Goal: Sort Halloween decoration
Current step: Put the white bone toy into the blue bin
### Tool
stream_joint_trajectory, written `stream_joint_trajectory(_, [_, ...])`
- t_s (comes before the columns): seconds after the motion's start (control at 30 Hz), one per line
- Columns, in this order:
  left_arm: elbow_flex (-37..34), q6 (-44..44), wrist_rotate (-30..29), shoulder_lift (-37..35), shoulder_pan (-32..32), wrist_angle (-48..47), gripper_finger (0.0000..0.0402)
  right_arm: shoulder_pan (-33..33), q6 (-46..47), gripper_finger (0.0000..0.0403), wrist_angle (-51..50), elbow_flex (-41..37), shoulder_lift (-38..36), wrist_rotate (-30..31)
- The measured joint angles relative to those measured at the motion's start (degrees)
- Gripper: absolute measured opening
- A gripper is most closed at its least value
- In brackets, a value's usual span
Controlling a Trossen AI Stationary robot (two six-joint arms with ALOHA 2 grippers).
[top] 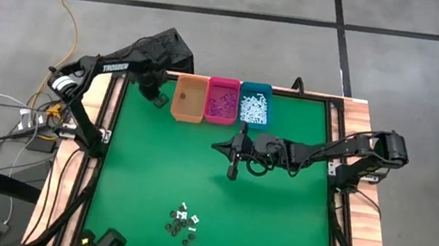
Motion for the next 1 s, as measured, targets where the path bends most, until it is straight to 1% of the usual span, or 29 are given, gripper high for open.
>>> stream_joint_trajectory(0.03, [0.0,-0.4,-3.7,-0.7,-0.8,0.0,0.0,0.0,0.0,0.0029,0.0,0.0,0.0,0.0])
stream_joint_trajectory(0.13, [0.2,-3.1,-19.0,-3.1,-2.8,1.2,0.0,0.0,0.0,0.003,0.3,0.0,0.0,0.0])
stream_joint_trajectory(0.17, [0.2,-2.6,-21.8,-3.4,-2.8,2.6,0.0,0.0,0.0,0.003,0.5,0.0,0.0,0.0])
stream_joint_trajectory(0.2, [0.2,-1.9,-22.6,-3.4,-2.7,4.2,0.0,0.0,0.0,0.0031,0.6,0.0,0.0,0.0])
stream_joint_trajectory(0.37, [-0.9,-3.3,-23.4,-3.3,-0.3,10.8,0.0,0.0,-0.2,0.003,0.9,0.0,0.0,0.0])
stream_joint_trajectory(0.5, [-1.2,-5.7,-24.8,-3.2,2.1,11.8,0.0,0.4,-0.2,0.003,0.8,0.0,0.0,0.0])
stream_joint_trajectory(0.67, [-1.2,-9.8,-21.0,-3.2,2.8,14.4,0.0,0.6,0.0,0.003,1.2,0.0,0.0,0.0])
stream_joint_trajectory(0.83, [-1.4,-13.0,-23.4,-3.2,3.6,14.5,0.0,1.4,-0.1,0.003,3.0,0.0,0.0,0.0])
stream_joint_trajectory(0.9, [-2.3,-14.9,-21.4,-3.2,4.8,14.9,0.0,1.8,-0.1,0.003,3.4,0.0,0.0,0.0])
stream_joint_trajectory(1.0, [-4.5,-17.4,-18.7,-3.2,5.7,18.3,0.0,2.2,-0.2,0.003,3.6,0.0,0.0,0.0])
